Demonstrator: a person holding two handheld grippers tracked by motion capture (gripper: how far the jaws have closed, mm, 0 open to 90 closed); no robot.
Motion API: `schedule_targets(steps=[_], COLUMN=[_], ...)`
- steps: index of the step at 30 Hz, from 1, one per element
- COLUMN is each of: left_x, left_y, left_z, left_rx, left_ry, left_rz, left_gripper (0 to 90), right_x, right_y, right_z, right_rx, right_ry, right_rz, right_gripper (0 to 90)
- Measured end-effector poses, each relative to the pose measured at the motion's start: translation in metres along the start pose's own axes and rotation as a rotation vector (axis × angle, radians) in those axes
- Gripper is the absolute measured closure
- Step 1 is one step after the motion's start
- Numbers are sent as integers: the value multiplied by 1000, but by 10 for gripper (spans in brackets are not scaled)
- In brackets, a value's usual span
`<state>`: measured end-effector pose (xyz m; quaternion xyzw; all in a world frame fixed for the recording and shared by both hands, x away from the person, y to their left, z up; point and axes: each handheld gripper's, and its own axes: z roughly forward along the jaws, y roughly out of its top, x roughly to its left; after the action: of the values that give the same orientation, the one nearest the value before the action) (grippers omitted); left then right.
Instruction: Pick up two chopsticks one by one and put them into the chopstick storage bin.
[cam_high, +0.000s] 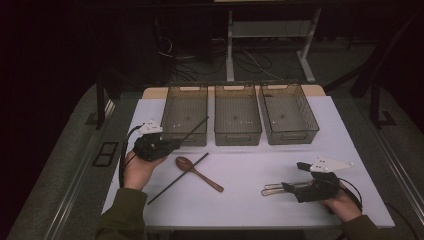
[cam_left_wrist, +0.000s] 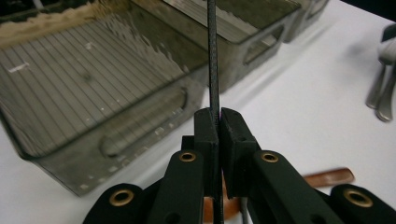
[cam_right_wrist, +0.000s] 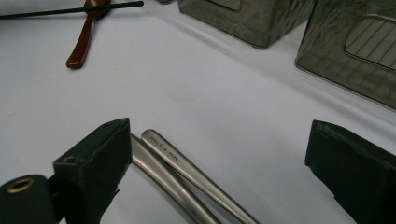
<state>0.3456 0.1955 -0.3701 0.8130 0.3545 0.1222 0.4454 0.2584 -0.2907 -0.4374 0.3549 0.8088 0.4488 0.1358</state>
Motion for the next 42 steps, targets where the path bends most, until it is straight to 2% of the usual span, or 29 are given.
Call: schedule_targets(steps=[6,14,17,30,38,41,42], left_x=[12,25,29,53,68,73,75], left_y=[13,29,34,62,70,71,71], left_z=[6,16,21,39,55,63,65], left_rx=[6,-12,0,-8,-29,-39,-24], left_ry=[14,21,34,74,93,88,96], left_rz=[-7,-20,-35,-37,-49,-61,-51], left_gripper=[848,848,848,848,848,848,848], right_x=[0,1,1,0,0,0,0], right_y=[0,0,0,-1,-1,-1,-1], right_z=[0,0,0,-1,-2,-2,-2], right_rx=[0,3,2,0,-3,-6,-7], right_ry=[2,5,5,7,13,11,11], right_rz=[0,1,1,4,7,8,9], right_gripper=[67,66,66,66,67,66,66])
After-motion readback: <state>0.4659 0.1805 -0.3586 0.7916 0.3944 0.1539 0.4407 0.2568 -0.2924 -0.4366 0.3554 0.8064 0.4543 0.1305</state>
